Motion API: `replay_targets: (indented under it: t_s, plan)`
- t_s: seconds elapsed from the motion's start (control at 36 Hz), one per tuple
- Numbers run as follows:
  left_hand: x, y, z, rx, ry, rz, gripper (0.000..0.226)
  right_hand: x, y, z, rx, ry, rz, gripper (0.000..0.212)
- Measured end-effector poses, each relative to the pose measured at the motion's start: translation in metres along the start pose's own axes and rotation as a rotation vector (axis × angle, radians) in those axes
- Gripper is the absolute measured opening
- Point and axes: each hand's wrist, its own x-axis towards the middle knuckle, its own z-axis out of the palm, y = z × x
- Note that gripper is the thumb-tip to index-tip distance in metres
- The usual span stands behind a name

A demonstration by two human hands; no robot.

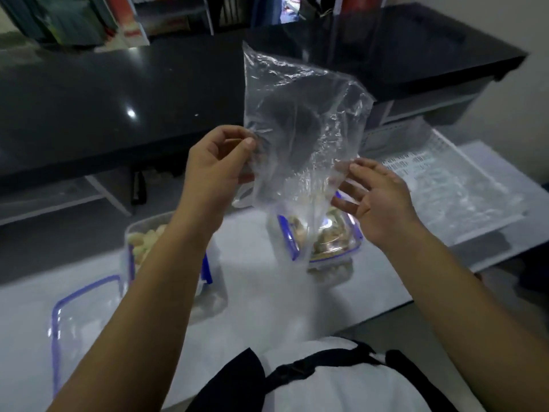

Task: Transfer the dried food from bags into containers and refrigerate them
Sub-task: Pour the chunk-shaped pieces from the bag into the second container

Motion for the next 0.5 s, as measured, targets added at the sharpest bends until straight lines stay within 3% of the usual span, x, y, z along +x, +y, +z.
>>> replay_targets:
  t_s: [0.28, 0.5]
  plan:
    - [0.042, -0.019, 0.164, -0.012, -0.185, -0.140, 0.005, 0.062, -0.102, -0.163, -0.249, 0.106, -0.034, 0.007]
    - [0.057, -0.067, 0.262, -0.003, -0.203, -0.403, 0.026, 0.132, -0.133, -0.261, -0.529, 0.056, 0.100, 0.019]
